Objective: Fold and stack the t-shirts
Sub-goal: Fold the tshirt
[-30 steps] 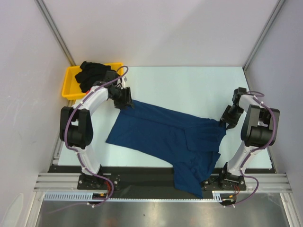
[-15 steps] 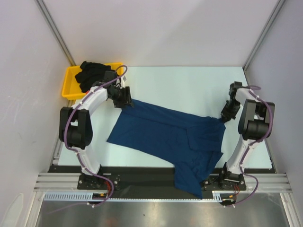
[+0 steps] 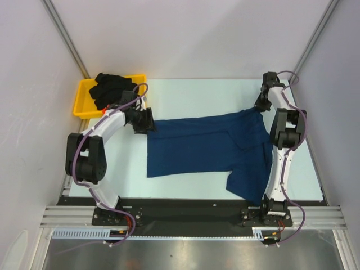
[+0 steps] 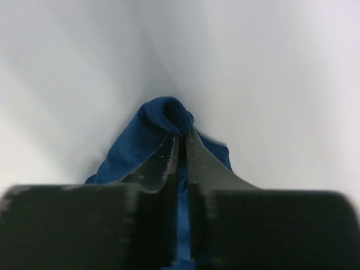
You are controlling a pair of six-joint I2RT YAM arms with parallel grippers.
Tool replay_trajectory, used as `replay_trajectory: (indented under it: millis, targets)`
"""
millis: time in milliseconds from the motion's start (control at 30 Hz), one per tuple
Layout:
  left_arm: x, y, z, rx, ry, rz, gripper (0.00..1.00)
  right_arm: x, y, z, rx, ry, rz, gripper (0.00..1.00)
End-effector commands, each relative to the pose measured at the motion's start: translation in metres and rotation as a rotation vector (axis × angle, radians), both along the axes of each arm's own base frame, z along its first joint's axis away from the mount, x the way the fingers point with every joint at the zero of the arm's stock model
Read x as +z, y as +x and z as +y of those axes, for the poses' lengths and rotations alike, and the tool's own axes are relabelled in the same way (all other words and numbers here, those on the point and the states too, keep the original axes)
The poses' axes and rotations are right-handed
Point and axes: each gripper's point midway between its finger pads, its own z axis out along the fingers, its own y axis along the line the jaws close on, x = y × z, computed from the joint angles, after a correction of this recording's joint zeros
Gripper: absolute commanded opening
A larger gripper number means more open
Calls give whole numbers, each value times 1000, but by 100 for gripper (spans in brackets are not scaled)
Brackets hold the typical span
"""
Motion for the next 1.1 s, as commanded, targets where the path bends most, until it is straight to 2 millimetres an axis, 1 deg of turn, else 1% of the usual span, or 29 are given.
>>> replay_trajectory:
  millis: [0,33,67,100,133,167,200,233,267,300,367,400,433,500,533,567,600,633,667,700,767,800,833,867,900,1000,1033,1067]
  targets:
    - [25,-1,2,27,-28,-68,56,15,35,-9,12,-47,-84,17]
    - [25,-3,1,30,-35,-67,56,21,38,-13,17,-70,-78,24]
    - [25,-6,1,29,-40,-67,56,34,40,-18,13,-89,-70,38]
    - [26,-7,-1,23,-50,-68,56,45,42,-23,11,-104,-72,43]
    - [26,-8,-3,16,-54,-71,56,57,39,-32,-10,-115,-68,46]
    - [23,-12,-3,11,-54,-64,56,76,39,-38,-34,-120,-90,50]
    - [23,-13,-4,5,-55,-68,56,95,24,-44,-54,-124,-75,55]
    - [22,-16,-9,-9,-62,-64,56,105,14,-55,-83,-128,-74,58]
    - [19,-18,-11,-15,-66,-62,56,115,5,-59,-97,-127,-81,61]
    - [18,-21,-15,-23,-68,-59,56,129,-13,-60,-110,-119,-91,63]
    - [20,-22,-21,-28,-87,-67,57,134,-36,-59,-129,-52,-97,64]
    - [21,-22,-24,-37,-95,-69,57,133,-54,-46,-123,12,-96,64]
    - [22,-22,-26,-41,-103,-69,57,132,-63,-39,-115,36,-91,64]
    - [28,-20,-32,-61,-118,-78,57,125,-79,-17,-85,103,-80,63]
    - [30,-21,-34,-72,-125,-72,57,114,-98,5,-47,187,-50,61]
    - [34,-19,-37,-87,-138,-79,57,109,-106,20,-23,216,-47,57]
    - [36,-19,-38,-94,-139,-82,57,104,-116,29,-16,236,-36,51]
    - [36,-21,-39,-106,-138,-78,57,80,-139,43,3,281,27,48]
    - [38,-20,-39,-109,-138,-82,57,91,-141,50,38,288,-24,45]
    - [39,-21,-40,-118,-144,-83,57,89,-147,65,88,317,-24,43]
    - [40,-22,-41,-127,-145,-85,57,77,-164,81,199,324,14,43]
    - [40,-23,-41,-131,-149,-81,57,73,-171,94,258,308,53,43]
    - [40,-24,-42,-132,-154,-79,57,68,-174,86,258,225,86,44]
    - [40,-25,-43,-136,-160,-76,57,66,-176,88,305,184,103,47]
    - [41,-25,-45,-141,-171,-73,57,65,-177,100,352,148,107,48]
    - [45,-23,-48,-148,-185,-82,57,57,-177,108,418,75,141,51]
    - [45,-23,-47,-151,-181,-79,57,53,-179,117,456,60,158,51]
    - [48,-20,-48,-153,-183,-85,57,50,-181,119,473,48,180,51]
